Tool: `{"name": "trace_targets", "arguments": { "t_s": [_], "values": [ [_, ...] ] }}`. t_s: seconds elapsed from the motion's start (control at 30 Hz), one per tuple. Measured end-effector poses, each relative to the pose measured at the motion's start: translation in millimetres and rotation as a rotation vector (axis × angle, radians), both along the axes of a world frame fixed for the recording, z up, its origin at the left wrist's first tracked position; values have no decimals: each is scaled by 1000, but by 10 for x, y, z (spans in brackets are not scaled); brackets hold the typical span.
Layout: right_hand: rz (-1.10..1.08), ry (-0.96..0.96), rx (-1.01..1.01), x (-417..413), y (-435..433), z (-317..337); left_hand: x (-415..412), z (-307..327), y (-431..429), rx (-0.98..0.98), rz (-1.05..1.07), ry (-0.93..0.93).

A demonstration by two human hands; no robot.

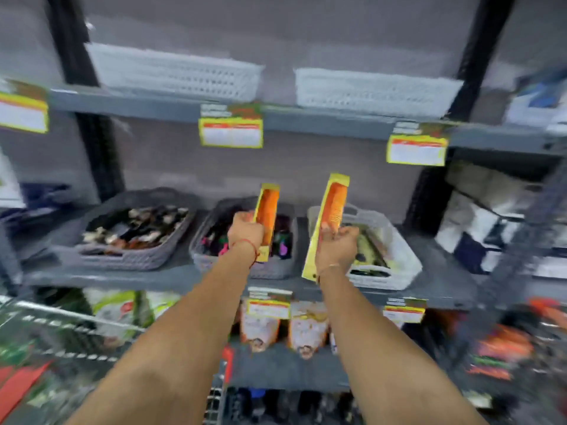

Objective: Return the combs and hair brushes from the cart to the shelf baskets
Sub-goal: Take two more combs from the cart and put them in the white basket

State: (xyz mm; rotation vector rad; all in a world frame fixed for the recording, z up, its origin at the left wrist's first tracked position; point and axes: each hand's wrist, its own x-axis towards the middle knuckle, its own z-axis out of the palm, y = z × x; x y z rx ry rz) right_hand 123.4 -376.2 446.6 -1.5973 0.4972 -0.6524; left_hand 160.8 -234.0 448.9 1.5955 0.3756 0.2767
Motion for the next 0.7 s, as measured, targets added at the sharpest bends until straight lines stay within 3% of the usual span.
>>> {"name": "trace_targets", "arguments": {
  "t_s": [0.2,0.37,0.43,0.53,0.6,0.7],
  "values": [
    [-30,257,-210,453,-1224,31,434,179,-929,228,-233,90],
    [107,395,-382,801,-1838,-19,861,-68,-1638,424,-356,138],
    [161,394,-391,944,-1926,-56,1022,-177,-1755,585,-394,144],
    [253,406,-390,1116,-1996,-210,1195,-432,-1818,1021,-558,297],
    [362,574,-535,1159,-2017,-412,1126,-546,-1847,1279,-655,460],
    [421,712,-667,1149,-2006,-587,1034,-575,-1888,1288,-739,485]
  ]
}}
